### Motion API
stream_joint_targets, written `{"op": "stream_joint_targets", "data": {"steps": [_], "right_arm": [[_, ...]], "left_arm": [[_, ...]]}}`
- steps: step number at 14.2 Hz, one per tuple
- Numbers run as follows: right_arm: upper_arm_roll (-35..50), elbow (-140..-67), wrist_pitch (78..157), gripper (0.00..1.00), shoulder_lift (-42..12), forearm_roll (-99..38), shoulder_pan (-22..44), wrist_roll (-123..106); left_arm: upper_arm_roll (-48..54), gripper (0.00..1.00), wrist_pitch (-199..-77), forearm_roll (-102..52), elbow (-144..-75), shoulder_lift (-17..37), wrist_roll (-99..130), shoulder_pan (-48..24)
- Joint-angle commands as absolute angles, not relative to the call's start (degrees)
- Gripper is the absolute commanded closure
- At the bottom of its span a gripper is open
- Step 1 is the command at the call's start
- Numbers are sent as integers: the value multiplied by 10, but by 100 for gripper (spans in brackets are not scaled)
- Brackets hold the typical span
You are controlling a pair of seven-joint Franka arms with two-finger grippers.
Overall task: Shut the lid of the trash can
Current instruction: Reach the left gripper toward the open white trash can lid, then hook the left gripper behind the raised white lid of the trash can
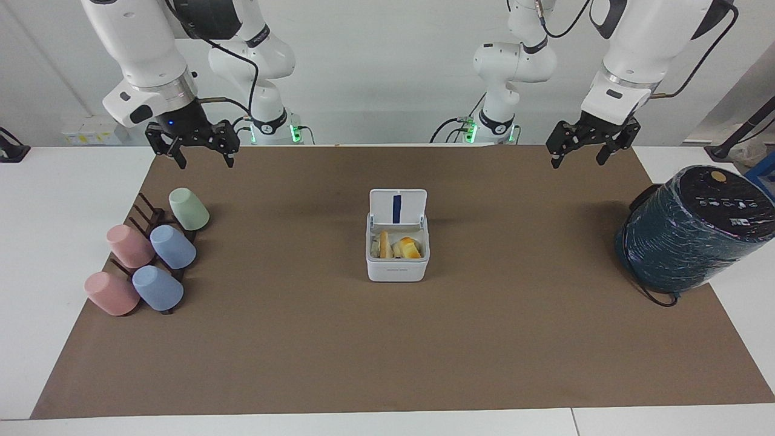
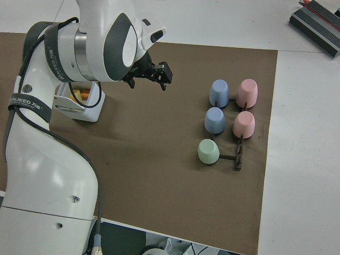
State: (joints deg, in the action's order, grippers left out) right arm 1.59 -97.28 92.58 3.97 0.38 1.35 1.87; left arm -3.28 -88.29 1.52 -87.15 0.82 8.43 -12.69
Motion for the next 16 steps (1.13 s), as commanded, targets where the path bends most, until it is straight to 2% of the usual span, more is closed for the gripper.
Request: {"op": "stream_joint_targets", "data": {"steps": [1,5,9,11,12,13,16], "right_arm": [[15,-984,924,0,52,-7,11,8],[15,-984,924,0,52,-7,11,8],[15,-984,924,0,52,-7,11,8],[15,-984,924,0,52,-7,11,8],[15,-984,925,0,52,-7,11,8],[15,-984,925,0,52,-7,11,8],[15,-984,925,0,52,-7,11,8]], "left_arm": [[-27,0,-867,6,-853,15,74,-120],[-15,0,-869,5,-902,-9,82,-141],[-13,0,-957,-22,-1069,-89,188,-253],[-13,31,-1009,-74,-1133,-117,250,-290],[-13,39,-1030,-76,-1147,-120,268,-315],[-13,52,-1052,-76,-1156,-120,286,-340],[-13,76,-1143,-79,-1170,-98,322,-384]]}}
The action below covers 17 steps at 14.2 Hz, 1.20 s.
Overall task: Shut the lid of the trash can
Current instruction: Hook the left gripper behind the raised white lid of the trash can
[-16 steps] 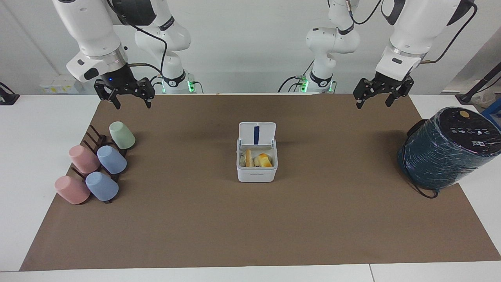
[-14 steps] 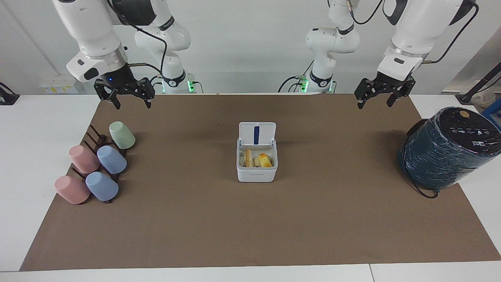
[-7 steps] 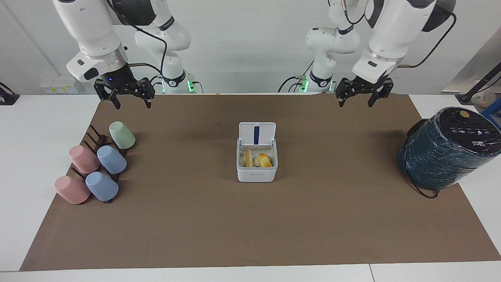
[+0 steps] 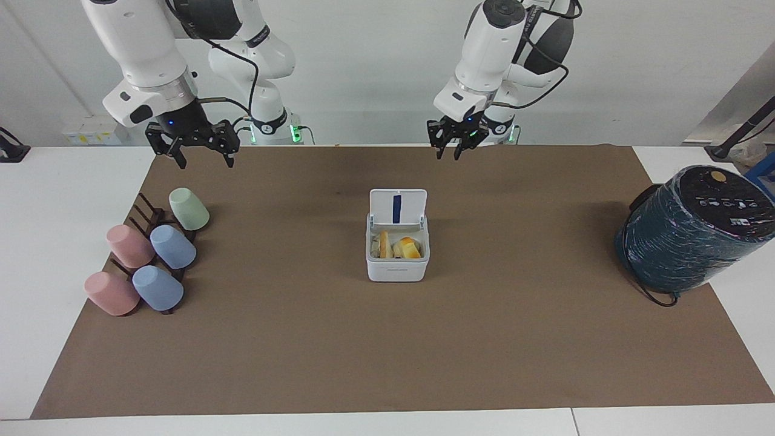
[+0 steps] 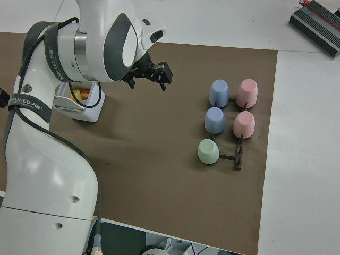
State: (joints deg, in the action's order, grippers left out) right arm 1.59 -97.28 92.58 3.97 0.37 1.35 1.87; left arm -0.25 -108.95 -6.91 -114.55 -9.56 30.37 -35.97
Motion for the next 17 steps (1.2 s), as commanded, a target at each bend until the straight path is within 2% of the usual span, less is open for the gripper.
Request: {"op": "stream_joint_targets", "data": {"steps": [1,4,9,14,17], "right_arm": [[15,-984,925,0,52,-7,10,8],[15,-984,925,0,52,-7,11,8],[15,-984,924,0,52,-7,11,8],[15,-984,924,0,52,-7,11,8],[15,-984,925,0,52,-7,11,8]], "left_arm": [[-13,82,-1164,-83,-1170,-86,321,-386],[-13,83,-1243,-99,-1168,-36,323,-396],[-15,83,-1344,-143,-1155,1,324,-386],[-15,83,-1438,-168,-1130,61,337,-384],[-15,83,-1464,-181,-1127,80,336,-383]]}}
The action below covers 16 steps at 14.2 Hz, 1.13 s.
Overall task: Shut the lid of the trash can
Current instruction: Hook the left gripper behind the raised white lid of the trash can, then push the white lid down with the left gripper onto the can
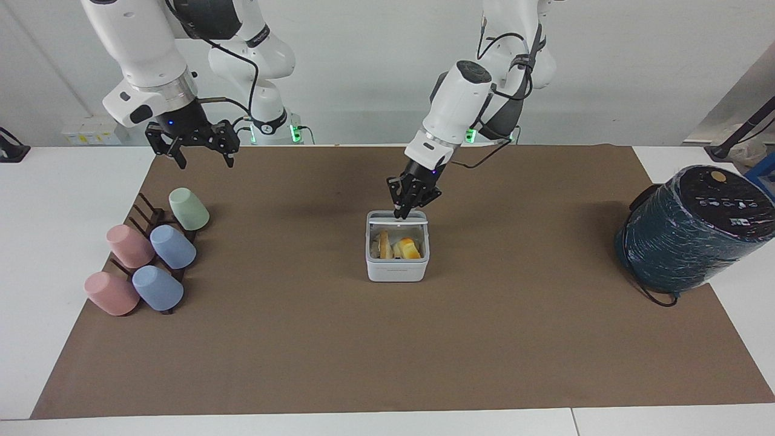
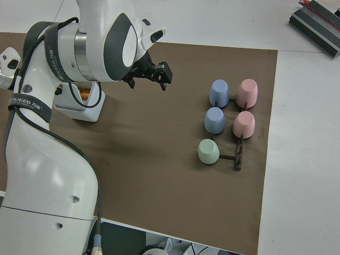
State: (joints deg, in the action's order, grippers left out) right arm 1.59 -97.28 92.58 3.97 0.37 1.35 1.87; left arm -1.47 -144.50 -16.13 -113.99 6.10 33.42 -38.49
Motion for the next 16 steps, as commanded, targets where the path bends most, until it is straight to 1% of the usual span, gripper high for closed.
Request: {"op": "stream_joint_targets", "data": {"steps": [1,3,5,6,11,13,15,16], "right_arm": [[15,-984,924,0,52,-7,11,8],[15,-984,925,0,52,-7,11,8],[15,-984,924,0,52,-7,11,8],[15,-984,925,0,52,-7,10,8],[15,-984,924,0,52,-7,10,8],[15,-984,924,0,52,-7,11,8],[15,-984,925,0,52,-7,11,8],[15,-984,924,0,52,-7,11,8]], "left_arm": [[-15,83,-1481,-184,-1127,90,336,-381],[-15,83,-1489,-184,-1114,114,336,-377],[-15,83,-1495,-184,-1088,151,336,-377],[-15,83,-1504,-184,-1085,159,335,-377],[-15,83,-1531,-181,-1082,192,327,-377],[-15,83,-1531,-178,-1082,197,323,-378],[-16,82,-1506,-173,-1064,197,321,-376],[-19,81,-1469,-171,-1043,196,321,-375]]}}
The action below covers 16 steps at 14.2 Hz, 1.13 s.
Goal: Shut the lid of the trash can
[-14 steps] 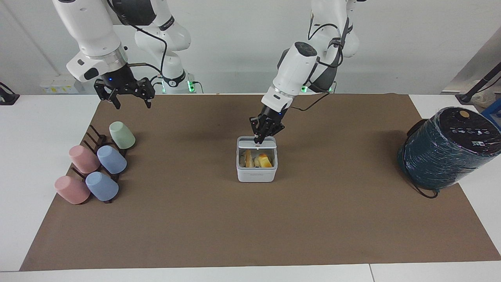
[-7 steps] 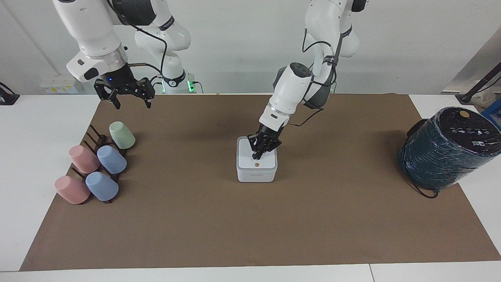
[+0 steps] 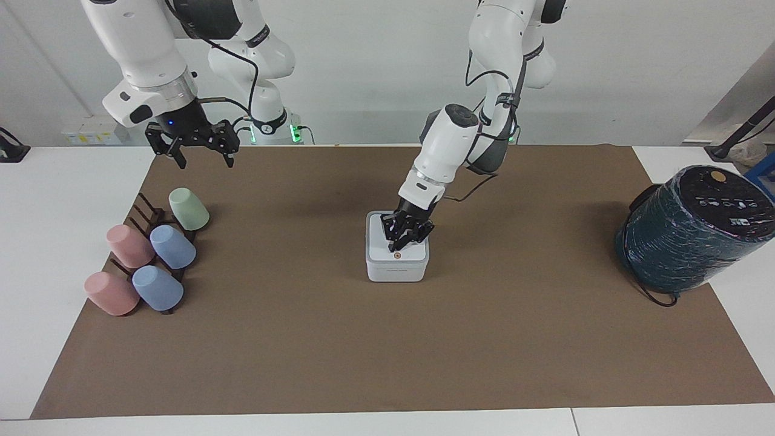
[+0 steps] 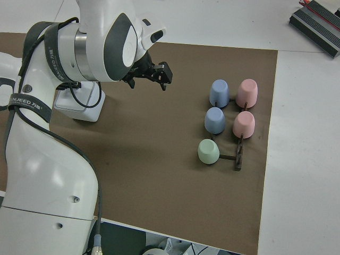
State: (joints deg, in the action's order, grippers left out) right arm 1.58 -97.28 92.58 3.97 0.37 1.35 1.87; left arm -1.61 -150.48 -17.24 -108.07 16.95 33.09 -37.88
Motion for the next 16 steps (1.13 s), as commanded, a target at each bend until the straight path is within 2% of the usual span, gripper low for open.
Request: {"op": "stream_joint_targets", "data": {"steps": [1,5,9,12,16], "right_arm": [[15,-984,925,0,52,-7,11,8],[15,-984,925,0,52,-7,10,8],[15,-984,924,0,52,-7,10,8],[15,-984,924,0,52,-7,11,8],[15,-984,924,0,52,-7,10,8]], "left_arm": [[-20,81,-1408,-157,-1012,194,321,-362],[-21,80,-1184,-129,-886,189,307,-314],[-24,77,-1018,-91,-818,178,224,-252],[-26,74,-940,-51,-799,176,122,-200],[-26,70,-890,-38,-799,144,-19,-122]]}}
